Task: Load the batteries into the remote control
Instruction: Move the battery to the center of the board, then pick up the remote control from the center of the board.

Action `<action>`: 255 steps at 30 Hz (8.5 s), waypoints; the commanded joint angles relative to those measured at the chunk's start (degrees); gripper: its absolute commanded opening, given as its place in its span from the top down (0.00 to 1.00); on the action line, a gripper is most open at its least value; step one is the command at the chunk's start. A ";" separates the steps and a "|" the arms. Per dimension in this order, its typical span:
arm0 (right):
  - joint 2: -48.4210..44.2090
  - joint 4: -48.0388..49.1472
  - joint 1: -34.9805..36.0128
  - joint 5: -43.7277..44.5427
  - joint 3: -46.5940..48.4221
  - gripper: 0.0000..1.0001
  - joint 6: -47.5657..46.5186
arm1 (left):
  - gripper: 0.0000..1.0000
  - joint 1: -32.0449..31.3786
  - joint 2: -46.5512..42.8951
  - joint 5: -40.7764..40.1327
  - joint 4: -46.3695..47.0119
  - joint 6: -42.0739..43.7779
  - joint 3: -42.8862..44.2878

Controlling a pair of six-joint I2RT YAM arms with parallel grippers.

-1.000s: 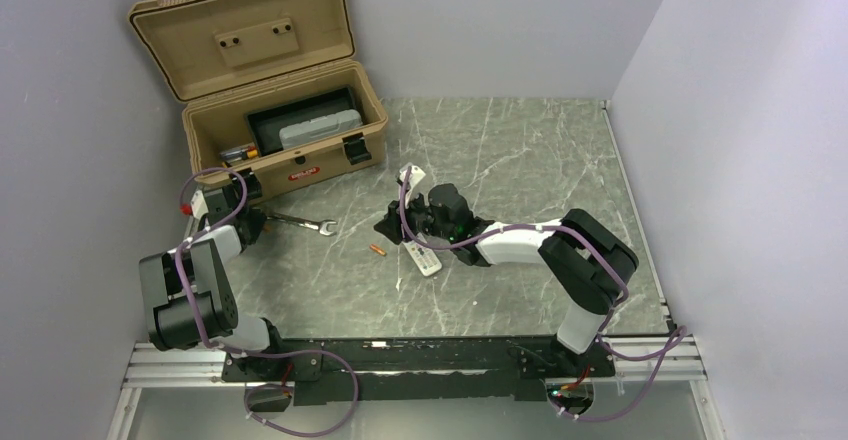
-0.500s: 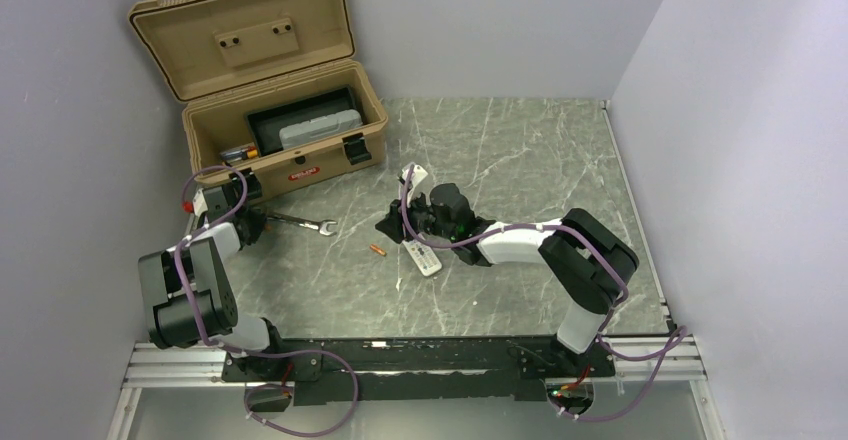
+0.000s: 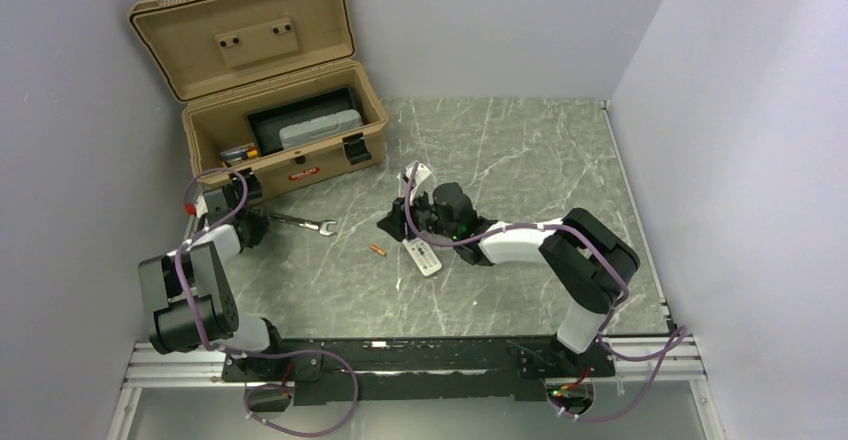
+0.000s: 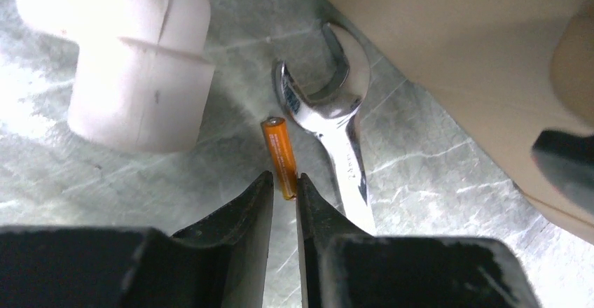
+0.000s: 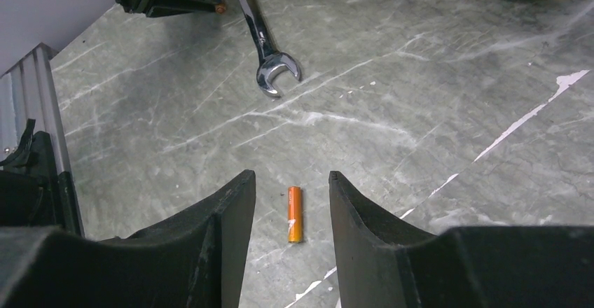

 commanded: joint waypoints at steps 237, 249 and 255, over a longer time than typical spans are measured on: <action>-8.63 -30.38 -3.08 6.30 -5.65 0.24 5.31 | 0.13 -44.61 -49.46 -11.89 -29.92 -0.79 -2.20; -5.35 -33.77 4.60 15.38 -5.69 0.44 7.63 | 0.13 -44.67 -61.56 -12.29 -38.17 -1.16 -4.46; -4.24 -34.36 6.32 20.08 -6.62 0.57 9.81 | 0.13 -44.73 -66.56 -12.33 -42.68 -0.77 -5.47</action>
